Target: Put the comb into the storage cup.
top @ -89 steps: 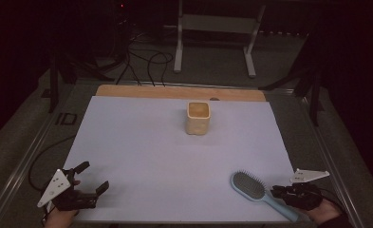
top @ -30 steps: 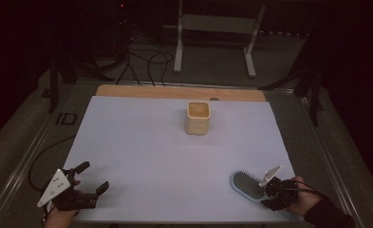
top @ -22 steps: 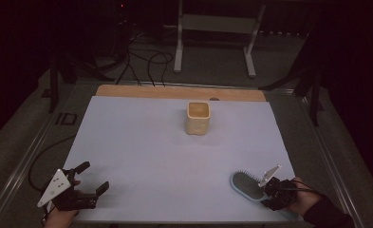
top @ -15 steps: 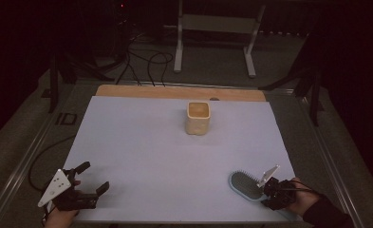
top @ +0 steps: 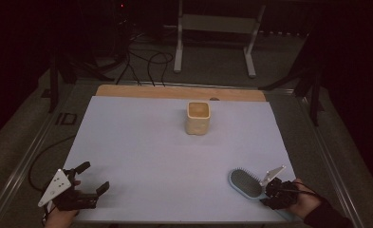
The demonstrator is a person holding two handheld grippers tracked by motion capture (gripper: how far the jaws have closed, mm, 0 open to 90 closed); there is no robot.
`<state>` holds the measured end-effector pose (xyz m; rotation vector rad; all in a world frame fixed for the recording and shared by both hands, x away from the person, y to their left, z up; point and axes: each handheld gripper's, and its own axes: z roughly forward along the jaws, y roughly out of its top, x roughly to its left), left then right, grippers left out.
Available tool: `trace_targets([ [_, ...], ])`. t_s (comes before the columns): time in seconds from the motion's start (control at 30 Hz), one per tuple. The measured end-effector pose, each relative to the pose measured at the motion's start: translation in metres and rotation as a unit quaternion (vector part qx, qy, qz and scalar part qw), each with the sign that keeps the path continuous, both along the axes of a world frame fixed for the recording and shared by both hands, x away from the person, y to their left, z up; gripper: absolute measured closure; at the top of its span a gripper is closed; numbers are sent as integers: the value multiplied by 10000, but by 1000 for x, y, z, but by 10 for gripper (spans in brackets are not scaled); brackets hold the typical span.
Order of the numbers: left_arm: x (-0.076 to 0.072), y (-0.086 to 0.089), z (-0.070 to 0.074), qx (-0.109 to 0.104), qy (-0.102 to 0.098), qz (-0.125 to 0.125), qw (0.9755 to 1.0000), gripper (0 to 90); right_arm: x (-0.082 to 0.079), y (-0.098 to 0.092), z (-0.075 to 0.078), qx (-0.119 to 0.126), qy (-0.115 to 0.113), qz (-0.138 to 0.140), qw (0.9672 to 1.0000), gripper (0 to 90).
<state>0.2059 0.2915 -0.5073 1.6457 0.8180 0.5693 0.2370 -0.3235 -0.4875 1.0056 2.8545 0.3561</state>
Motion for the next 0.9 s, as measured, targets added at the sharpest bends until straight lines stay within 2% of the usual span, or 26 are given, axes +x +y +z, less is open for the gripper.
trace_targets([
  [0.1,0,0,0,0,0,5,10000,0,0,-2,2,276,-85,-85,9995,702],
  [0.27,0,0,0,-2,3,7,10000,0,3,0,8,478,-313,-68,9983,703],
  [0.3,0,0,0,-3,2,4,10000,0,4,1,10,512,-283,-71,9983,702],
  [0.33,0,0,0,-5,0,3,10000,0,4,2,11,539,-413,-59,9977,702],
  [0.37,0,0,0,-4,-1,5,10000,0,5,3,13,592,-416,-73,9973,702],
  [0.4,0,0,0,-13,-1,3,10000,0,5,4,14,607,-467,5,9971,702],
  [0.43,0,0,0,-14,-4,4,10000,0,6,6,16,664,-560,-42,9962,702],
  [0.47,0,0,0,-13,-1,2,10000,0,7,7,18,741,-544,-32,9958,702],
  [0.53,0,0,0,-7,-4,-1,10000,0,9,10,20,857,-676,-60,9940,703],
  [0.57,0,0,0,-9,-2,-2,10000,0,9,11,22,880,-735,11,9934,702],
  [0.73,0,0,0,-27,-3,6,10000,0,15,20,29,1266,-1032,-26,9866,702],
  [0.87,0,0,0,-30,-3,3,10000,0,19,27,34,1546,-1316,-74,9791,703],
  [0.9,0,1,0,-27,-1,6,10000,0,21,29,35,1645,-1284,-74,9780,703],
])
